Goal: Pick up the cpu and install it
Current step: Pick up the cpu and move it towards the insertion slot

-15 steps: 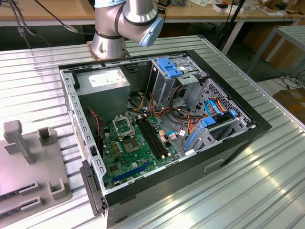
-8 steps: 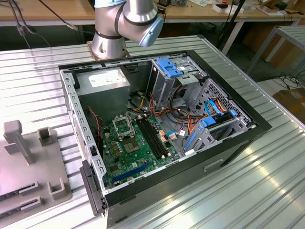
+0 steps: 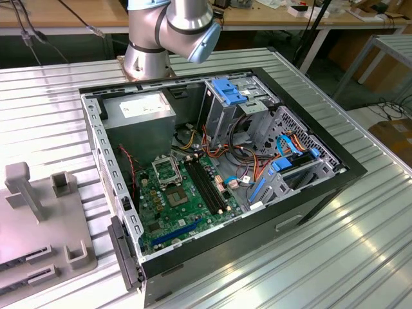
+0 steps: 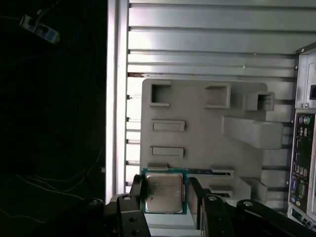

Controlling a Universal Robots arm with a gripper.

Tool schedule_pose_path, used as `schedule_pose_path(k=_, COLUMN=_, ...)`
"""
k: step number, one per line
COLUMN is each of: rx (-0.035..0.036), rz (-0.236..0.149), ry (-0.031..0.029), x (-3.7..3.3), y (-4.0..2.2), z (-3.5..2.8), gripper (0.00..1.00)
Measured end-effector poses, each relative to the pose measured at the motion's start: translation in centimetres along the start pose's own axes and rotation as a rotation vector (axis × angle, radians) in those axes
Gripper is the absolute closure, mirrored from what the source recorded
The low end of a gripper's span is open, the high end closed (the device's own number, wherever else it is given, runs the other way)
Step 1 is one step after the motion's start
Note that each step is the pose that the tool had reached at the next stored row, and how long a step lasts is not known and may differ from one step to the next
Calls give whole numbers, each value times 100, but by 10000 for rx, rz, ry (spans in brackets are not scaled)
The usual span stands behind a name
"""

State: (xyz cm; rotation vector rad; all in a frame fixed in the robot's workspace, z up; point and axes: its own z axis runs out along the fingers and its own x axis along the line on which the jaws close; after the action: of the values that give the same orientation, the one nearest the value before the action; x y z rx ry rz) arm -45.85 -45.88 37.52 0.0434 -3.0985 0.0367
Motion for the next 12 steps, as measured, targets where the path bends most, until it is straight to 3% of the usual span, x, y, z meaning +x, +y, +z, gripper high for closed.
schedule_pose_path(k=9, rx=157, rz=6, ry=4, x=5, y=-1, z=-132, gripper=54)
schedule_pose_path(k=12, rx=178, rz=7, ry=1, x=6, y=-1, z=-148, gripper=54)
